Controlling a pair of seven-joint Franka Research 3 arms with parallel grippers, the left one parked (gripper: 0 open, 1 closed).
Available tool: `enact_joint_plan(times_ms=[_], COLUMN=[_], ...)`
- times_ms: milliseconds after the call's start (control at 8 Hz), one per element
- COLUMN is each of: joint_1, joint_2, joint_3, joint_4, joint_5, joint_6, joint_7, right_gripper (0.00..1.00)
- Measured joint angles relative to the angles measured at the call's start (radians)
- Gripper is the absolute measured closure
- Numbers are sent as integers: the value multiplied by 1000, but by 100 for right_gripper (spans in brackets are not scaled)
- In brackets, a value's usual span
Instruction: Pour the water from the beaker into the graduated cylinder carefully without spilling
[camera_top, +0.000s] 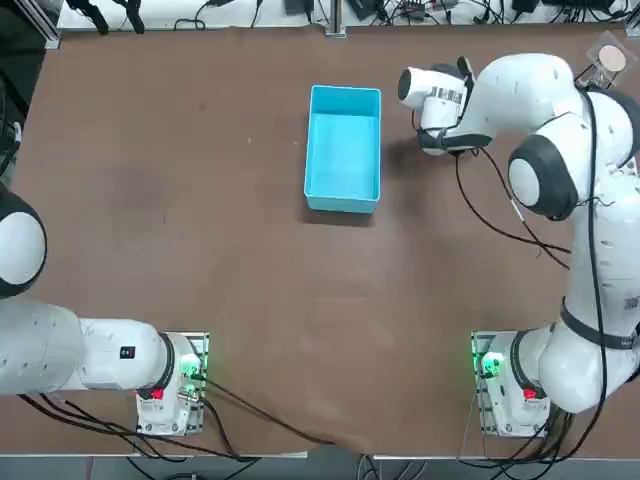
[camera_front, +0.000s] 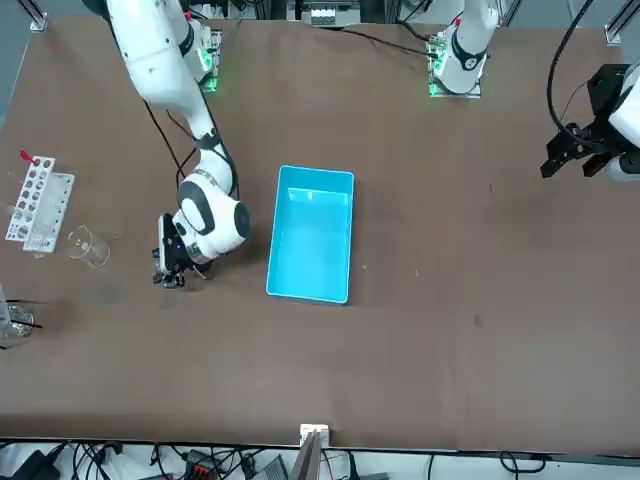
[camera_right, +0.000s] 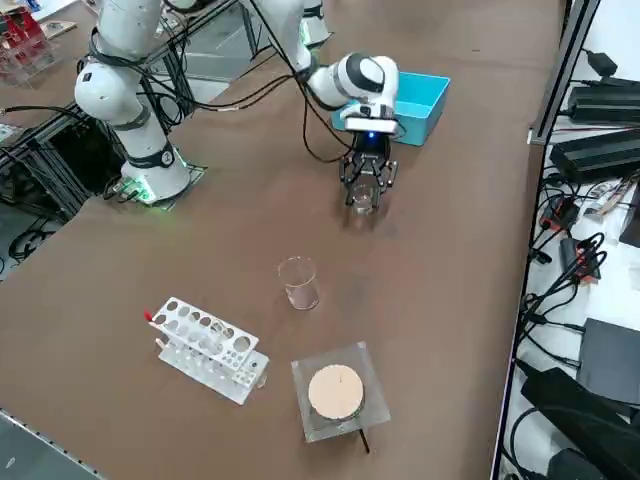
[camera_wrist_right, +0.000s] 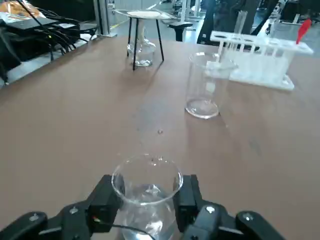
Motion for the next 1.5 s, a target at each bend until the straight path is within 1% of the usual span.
enact_joint_plan(times_ms=[250, 625, 875, 1000, 1125, 1250, 1500], joint_1=[-2, -3, -3, -2, -1, 1, 15], joint_2=[45, 58, 58, 58, 54, 43, -17], joint_3=[-4, -6, -8, -8, -7, -6, -4], joint_4=[1, 3, 4, 9, 16, 25, 50], joint_5=[-6, -9, -9, -9, -6, 18, 146], joint_6=[3, 1, 1, 1, 1, 1, 1], joint_7=[46, 53, 54, 54, 54, 42, -55], right_gripper=[40, 39, 6, 0, 0, 0, 0])
